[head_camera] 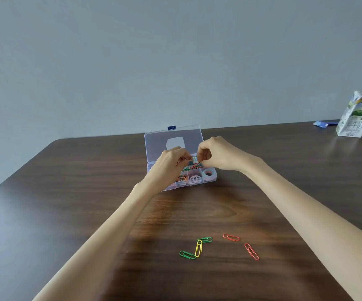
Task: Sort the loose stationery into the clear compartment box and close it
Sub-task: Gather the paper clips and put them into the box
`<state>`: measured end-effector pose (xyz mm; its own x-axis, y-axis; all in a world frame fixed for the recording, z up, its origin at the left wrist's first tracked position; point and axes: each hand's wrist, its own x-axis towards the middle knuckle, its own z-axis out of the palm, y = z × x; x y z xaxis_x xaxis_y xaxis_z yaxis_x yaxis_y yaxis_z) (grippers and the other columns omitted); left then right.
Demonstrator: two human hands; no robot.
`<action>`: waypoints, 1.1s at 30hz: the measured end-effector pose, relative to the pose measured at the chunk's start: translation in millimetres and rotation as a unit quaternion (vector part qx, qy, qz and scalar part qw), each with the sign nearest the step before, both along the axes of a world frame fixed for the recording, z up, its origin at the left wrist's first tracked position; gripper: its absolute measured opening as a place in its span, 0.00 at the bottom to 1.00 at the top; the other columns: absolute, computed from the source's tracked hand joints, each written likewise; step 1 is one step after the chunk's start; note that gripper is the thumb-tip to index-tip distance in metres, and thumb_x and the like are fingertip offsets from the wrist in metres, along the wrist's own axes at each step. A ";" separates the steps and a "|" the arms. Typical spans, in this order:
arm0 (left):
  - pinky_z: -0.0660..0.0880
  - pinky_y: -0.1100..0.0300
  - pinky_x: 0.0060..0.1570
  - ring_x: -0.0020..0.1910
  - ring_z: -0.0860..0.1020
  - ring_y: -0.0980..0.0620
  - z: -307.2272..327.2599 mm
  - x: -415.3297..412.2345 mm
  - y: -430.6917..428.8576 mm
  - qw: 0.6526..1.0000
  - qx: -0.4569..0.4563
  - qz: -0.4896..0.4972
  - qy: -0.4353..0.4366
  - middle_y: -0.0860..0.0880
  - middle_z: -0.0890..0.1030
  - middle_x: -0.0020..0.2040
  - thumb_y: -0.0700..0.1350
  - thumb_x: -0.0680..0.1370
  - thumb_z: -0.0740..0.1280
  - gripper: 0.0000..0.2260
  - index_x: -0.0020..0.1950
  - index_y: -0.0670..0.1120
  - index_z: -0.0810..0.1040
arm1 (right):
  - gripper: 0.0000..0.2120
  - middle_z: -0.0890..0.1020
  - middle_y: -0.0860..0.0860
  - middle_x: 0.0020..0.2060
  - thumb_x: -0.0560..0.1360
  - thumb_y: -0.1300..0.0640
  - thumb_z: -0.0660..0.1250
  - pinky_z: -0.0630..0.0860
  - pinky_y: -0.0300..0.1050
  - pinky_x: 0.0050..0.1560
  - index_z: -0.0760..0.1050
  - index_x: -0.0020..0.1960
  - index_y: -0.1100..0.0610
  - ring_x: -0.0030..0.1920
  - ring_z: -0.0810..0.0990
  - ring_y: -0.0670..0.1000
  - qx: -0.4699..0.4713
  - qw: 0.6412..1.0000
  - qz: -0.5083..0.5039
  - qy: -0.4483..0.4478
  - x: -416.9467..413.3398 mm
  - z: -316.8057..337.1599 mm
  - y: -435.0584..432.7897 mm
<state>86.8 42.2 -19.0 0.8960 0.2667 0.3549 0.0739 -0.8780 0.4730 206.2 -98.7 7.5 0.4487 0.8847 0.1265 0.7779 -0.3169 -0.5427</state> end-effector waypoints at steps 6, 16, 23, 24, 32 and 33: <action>0.75 0.58 0.42 0.41 0.77 0.51 -1.0 -3.0 2.0 1.000 0.017 0.005 0.008 0.52 0.79 0.43 0.38 0.77 0.67 0.06 0.50 0.43 0.83 | 0.05 0.83 0.50 0.39 0.71 0.66 0.70 0.78 0.40 0.43 0.83 0.42 0.58 0.41 0.81 0.47 0.032 0.999 -0.002 -0.003 3.4 -3.9 0.0; 0.79 0.57 0.43 0.39 0.80 0.56 10.7 -4.8 1.0 0.998 0.047 0.028 0.043 0.53 0.85 0.42 0.44 0.74 0.71 0.05 0.48 0.51 0.85 | 0.07 0.84 0.50 0.39 0.71 0.66 0.71 0.79 0.40 0.46 0.82 0.42 0.56 0.42 0.83 0.47 0.131 0.988 -0.048 0.060 0.5 -17.7 -9.4; 0.78 0.59 0.42 0.38 0.78 0.55 12.5 -6.4 0.5 0.998 0.037 0.035 0.031 0.51 0.84 0.42 0.47 0.75 0.71 0.04 0.45 0.49 0.85 | 0.05 0.84 0.49 0.40 0.72 0.65 0.71 0.78 0.38 0.44 0.81 0.44 0.56 0.41 0.81 0.46 0.154 0.985 -0.063 0.047 -2.9 -16.4 -18.2; 0.78 0.58 0.41 0.38 0.78 0.55 11.7 -6.7 0.7 0.999 0.030 0.033 0.023 0.51 0.84 0.42 0.46 0.75 0.71 0.04 0.45 0.49 0.85 | 0.05 0.84 0.49 0.40 0.73 0.64 0.71 0.78 0.38 0.44 0.81 0.44 0.56 0.41 0.81 0.46 0.157 0.985 -0.064 0.044 -3.7 -16.1 -18.6; 0.78 0.52 0.42 0.37 0.78 0.52 5.3 -13.8 8.1 1.000 -0.002 0.009 -0.018 0.52 0.81 0.41 0.42 0.75 0.70 0.05 0.47 0.48 0.86 | 0.06 0.83 0.48 0.39 0.72 0.65 0.71 0.79 0.40 0.43 0.81 0.42 0.55 0.40 0.81 0.45 0.169 0.984 -0.050 0.036 -13.0 -12.6 -13.2; 0.78 0.54 0.42 0.37 0.78 0.54 5.7 -15.5 9.7 1.000 -0.008 0.012 -0.018 0.53 0.82 0.41 0.41 0.76 0.70 0.05 0.47 0.48 0.86 | 0.07 0.83 0.48 0.39 0.72 0.65 0.71 0.79 0.40 0.43 0.81 0.42 0.54 0.40 0.81 0.45 0.169 0.984 -0.048 0.033 -14.7 -12.0 -11.8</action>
